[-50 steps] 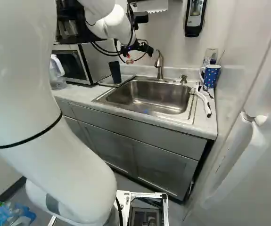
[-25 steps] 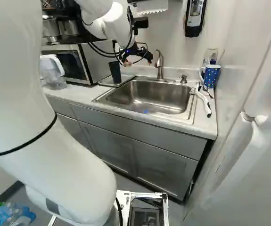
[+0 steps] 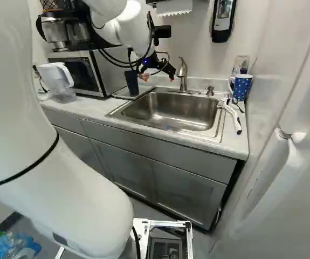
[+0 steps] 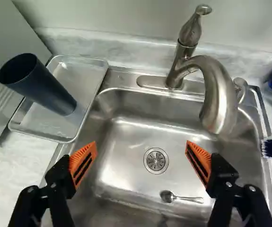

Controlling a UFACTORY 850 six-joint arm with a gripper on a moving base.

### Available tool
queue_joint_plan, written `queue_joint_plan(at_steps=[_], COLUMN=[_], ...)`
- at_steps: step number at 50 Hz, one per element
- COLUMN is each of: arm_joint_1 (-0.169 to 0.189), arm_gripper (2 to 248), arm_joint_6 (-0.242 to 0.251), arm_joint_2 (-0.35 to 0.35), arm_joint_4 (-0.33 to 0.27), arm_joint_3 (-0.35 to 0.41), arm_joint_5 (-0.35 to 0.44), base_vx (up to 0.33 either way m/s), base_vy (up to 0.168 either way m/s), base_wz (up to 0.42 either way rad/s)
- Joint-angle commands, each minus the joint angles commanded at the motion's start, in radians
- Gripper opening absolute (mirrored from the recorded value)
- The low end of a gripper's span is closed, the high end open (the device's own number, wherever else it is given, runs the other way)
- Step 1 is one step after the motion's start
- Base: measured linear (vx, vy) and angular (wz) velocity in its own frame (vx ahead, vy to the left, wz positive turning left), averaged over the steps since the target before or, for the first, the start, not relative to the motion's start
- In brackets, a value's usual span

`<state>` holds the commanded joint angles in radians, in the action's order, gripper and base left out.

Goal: Rinse the cup and place it in the tray

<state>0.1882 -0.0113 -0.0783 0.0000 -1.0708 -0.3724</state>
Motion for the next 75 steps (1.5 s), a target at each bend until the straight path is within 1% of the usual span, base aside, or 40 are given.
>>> queue_joint_plan(at_steps=[43, 75], arm_joint_1=[0.090, 0.092], arm_gripper=[247, 247], arm_joint_6=[0.000, 0.000], arm_joint_2=[-0.055, -0.055], arm_joint_4=[0.000, 0.000], arm_joint_3=[0.052, 0.052], arm_joint_5=[0.000, 0.000], base_vx=[0.000, 0.000], base_vy=[0.000, 0.000], base_wz=[0.000, 0.000])
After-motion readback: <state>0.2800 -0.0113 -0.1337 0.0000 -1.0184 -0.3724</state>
